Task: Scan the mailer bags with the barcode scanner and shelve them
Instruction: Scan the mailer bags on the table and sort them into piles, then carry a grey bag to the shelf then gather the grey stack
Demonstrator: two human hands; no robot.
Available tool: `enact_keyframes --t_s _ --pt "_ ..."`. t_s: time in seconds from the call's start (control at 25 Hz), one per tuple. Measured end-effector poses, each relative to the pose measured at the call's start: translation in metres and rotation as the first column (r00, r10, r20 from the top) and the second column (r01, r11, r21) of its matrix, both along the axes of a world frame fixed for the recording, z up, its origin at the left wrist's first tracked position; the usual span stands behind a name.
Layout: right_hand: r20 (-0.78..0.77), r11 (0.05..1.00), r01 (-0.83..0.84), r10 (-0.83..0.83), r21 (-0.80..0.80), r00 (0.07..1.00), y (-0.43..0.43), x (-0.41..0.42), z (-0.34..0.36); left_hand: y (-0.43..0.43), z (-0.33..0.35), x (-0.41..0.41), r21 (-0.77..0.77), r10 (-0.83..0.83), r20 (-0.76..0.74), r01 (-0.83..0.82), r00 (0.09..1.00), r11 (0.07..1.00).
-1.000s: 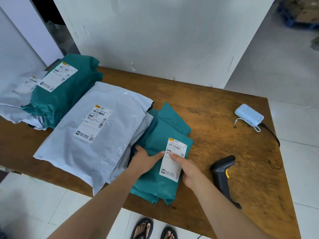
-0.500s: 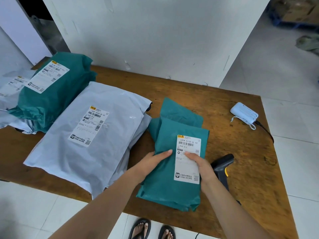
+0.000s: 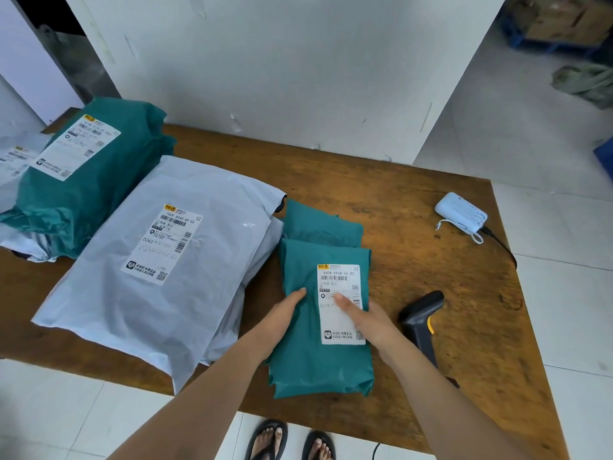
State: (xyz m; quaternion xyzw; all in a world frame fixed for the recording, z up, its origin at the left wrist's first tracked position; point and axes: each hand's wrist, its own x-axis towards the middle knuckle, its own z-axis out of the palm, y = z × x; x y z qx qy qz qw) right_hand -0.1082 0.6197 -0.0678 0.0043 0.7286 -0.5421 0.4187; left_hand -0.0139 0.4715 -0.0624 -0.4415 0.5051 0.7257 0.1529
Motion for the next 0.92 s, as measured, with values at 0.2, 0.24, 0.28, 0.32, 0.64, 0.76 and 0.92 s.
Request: enact_keyframes --t_s 0.2,0.24,0.28,0.32,0.64,0.76,0.92 --pt "-0.226 0.965 -0.097 0.154 0.244 0.962 -0.002 -0.011 0.007 -0.005 -0.009 0.015 -0.499 -0.293 0.240 0.376 0.926 0.781" --pt "-0.332 0.959 -0.042 0.137 0.279 0.933 -0.002 -0.016 0.010 -0.004 0.003 0.019 -0.575 -0.284 0.217 0.358 0.934 0.735" --pt "-0.468 0.952 0.027 0.125 0.305 0.875 -0.004 -0.017 0.019 -0.003 0.015 0.023 -0.677 -0.261 0.186 0.316 0.947 0.664" --pt "-0.597 0.949 0.101 0.104 0.300 0.795 -0.009 -0.015 0.032 -0.007 0.024 0.026 -0.781 -0.233 0.148 0.258 0.961 0.569" --pt "-0.389 0.955 -0.296 0.269 -0.009 0.881 -0.136 0.061 0.076 -0.179 0.057 0.076 -0.980 0.003 0.147 0.146 0.989 0.132" --pt "0.020 0.983 -0.111 0.116 -0.148 0.993 -0.159 0.093 0.042 -0.237 0.037 0.107 -0.891 -0.022 0.383 0.375 0.924 0.254" --pt "0.315 0.966 0.193 -0.131 -0.173 0.940 -0.196 0.102 0.021 -0.291 0.028 0.123 -0.712 -0.099 0.296 0.289 0.950 0.640"
